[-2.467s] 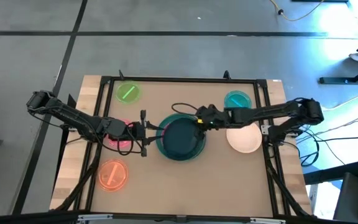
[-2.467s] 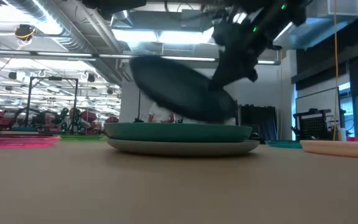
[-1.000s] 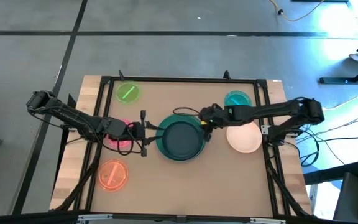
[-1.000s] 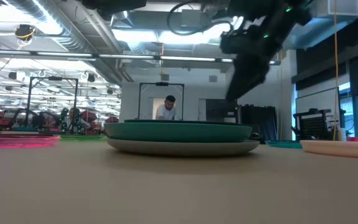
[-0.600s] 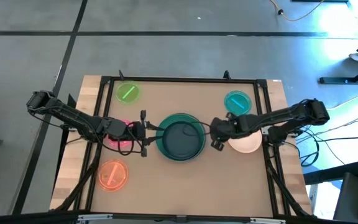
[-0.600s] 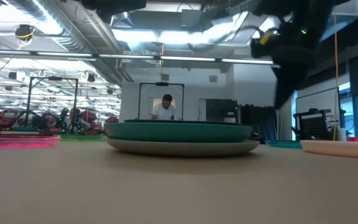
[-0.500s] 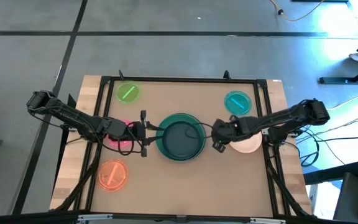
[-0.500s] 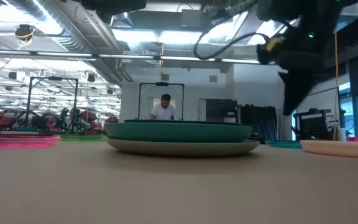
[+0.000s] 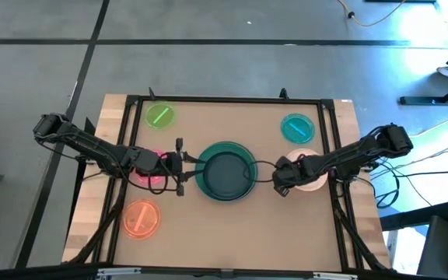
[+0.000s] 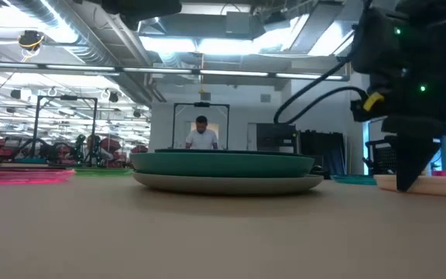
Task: Stack plastic plates
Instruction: Stack the light orange plate on top of the black plate, then stack the transparent pink plate on top of the light orange plate
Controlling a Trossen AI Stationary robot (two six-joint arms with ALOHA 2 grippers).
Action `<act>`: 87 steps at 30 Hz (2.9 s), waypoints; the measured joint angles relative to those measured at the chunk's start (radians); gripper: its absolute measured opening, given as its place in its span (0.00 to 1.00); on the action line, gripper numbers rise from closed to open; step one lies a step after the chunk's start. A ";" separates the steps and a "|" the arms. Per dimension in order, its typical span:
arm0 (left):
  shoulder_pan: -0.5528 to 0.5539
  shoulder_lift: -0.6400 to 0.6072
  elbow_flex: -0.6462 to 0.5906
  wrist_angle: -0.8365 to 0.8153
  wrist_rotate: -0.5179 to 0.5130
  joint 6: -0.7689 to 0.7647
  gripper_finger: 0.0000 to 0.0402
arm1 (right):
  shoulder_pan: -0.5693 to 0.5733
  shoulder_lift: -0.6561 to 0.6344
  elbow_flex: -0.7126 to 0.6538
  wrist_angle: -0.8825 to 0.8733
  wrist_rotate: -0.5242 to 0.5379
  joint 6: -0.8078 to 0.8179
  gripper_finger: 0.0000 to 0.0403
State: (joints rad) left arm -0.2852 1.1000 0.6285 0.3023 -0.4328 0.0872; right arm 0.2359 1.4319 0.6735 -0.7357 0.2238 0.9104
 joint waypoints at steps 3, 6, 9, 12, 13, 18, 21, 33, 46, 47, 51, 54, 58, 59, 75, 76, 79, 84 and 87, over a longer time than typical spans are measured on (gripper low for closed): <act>0.007 0.000 0.000 0.000 -0.001 0.000 0.28 | 0.000 -0.001 -0.029 0.040 -0.002 -0.022 0.31; 0.013 0.000 0.000 -0.004 0.000 0.000 0.28 | 0.000 -0.003 -0.036 0.047 -0.006 -0.027 0.28; 0.013 0.000 0.000 -0.008 0.000 0.000 0.28 | 0.000 -0.002 -0.036 0.054 -0.007 -0.046 0.19; 0.013 0.000 0.000 -0.008 0.000 0.000 0.28 | 0.000 -0.002 -0.036 0.059 -0.007 -0.063 0.09; 0.013 0.000 0.000 -0.008 0.000 0.000 0.28 | 0.000 -0.002 -0.035 0.060 -0.006 -0.076 0.06; 0.013 0.000 0.000 -0.008 0.000 0.000 0.28 | -0.001 0.003 -0.002 0.042 -0.007 -0.124 0.03; 0.013 0.000 0.000 -0.007 0.000 0.000 0.28 | -0.001 0.003 0.042 0.023 -0.003 -0.168 0.03; 0.013 0.000 0.000 -0.018 0.000 -0.001 0.28 | 0.000 0.002 0.254 -0.001 0.059 -0.324 0.01; 0.013 0.000 0.000 -0.020 0.000 -0.001 0.28 | 0.000 0.031 0.299 0.466 0.058 -0.655 0.00; 0.013 0.000 0.000 -0.021 0.000 -0.001 0.28 | 0.000 0.038 0.299 0.488 0.049 -0.675 0.00; 0.013 0.000 0.000 -0.023 0.000 0.000 0.28 | 0.000 0.078 0.300 0.599 -0.015 -0.715 0.01; 0.013 0.000 0.000 -0.025 0.000 0.000 0.28 | 0.000 0.117 0.300 0.666 -0.086 -0.726 0.00; 0.013 0.000 0.000 -0.025 0.000 0.000 0.28 | 0.001 0.161 0.300 0.700 -0.152 -0.727 0.00; 0.013 0.000 0.000 -0.024 0.000 0.000 0.28 | 0.001 0.172 0.300 0.694 -0.159 -0.727 0.01; 0.013 0.000 0.000 -0.025 0.031 0.001 0.28 | 0.000 0.252 0.300 0.687 -0.151 -0.652 0.08; 0.013 0.000 0.000 -0.025 0.031 0.001 0.28 | 0.000 0.252 0.300 0.687 -0.148 -0.652 0.12; 0.013 0.000 0.000 -0.025 0.031 0.002 0.28 | -0.001 0.252 0.300 0.686 -0.168 -0.653 0.21; 0.013 0.000 0.000 -0.030 0.031 0.001 0.28 | -0.001 0.221 0.364 0.566 -0.217 -0.717 0.33; 0.013 0.000 0.000 -0.037 0.031 0.001 0.28 | 0.011 0.163 0.395 0.531 -0.216 -0.790 0.35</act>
State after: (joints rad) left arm -0.2722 1.1004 0.6281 0.2651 -0.4019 0.0879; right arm 0.2472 1.5952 1.0682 -0.2048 0.0079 0.1201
